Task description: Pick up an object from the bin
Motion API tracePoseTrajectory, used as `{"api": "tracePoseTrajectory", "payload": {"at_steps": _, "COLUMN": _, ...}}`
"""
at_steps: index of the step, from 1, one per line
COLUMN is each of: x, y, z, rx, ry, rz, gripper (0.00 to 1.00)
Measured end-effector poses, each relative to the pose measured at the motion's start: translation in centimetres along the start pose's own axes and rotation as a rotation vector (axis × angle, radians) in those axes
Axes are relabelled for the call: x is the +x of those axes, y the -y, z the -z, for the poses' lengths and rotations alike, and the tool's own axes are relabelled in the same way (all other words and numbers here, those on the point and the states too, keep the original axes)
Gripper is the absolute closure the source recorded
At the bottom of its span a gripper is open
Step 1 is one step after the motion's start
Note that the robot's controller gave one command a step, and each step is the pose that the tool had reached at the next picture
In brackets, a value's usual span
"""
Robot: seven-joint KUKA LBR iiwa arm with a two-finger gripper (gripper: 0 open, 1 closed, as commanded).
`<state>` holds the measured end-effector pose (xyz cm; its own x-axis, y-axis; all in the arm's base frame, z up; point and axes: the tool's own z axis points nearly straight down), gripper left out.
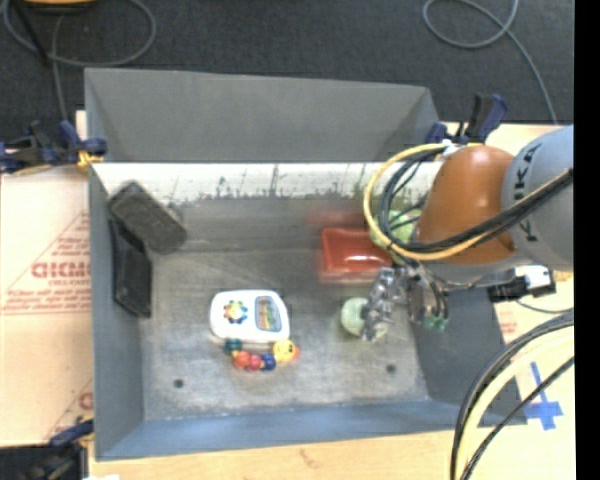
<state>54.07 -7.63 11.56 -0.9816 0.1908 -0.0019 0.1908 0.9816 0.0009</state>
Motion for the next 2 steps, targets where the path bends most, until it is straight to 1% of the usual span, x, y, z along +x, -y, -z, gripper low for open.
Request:
{"api": "tracePoseTrajectory", "payload": {"at_steps": 1, "x": -0.4, "y": 0.1, "z": 2.3, "rx": 0.000, "ry": -0.004, "rz": -0.005, "gripper": 1.00}}
{"api": "tracePoseTrajectory", "payload": {"at_steps": 2, "x": -0.2, "y": 1.3, "z": 2.1, "rx": 0.002, "ry": 0.015, "rz": 0.034, "gripper": 1.00}}
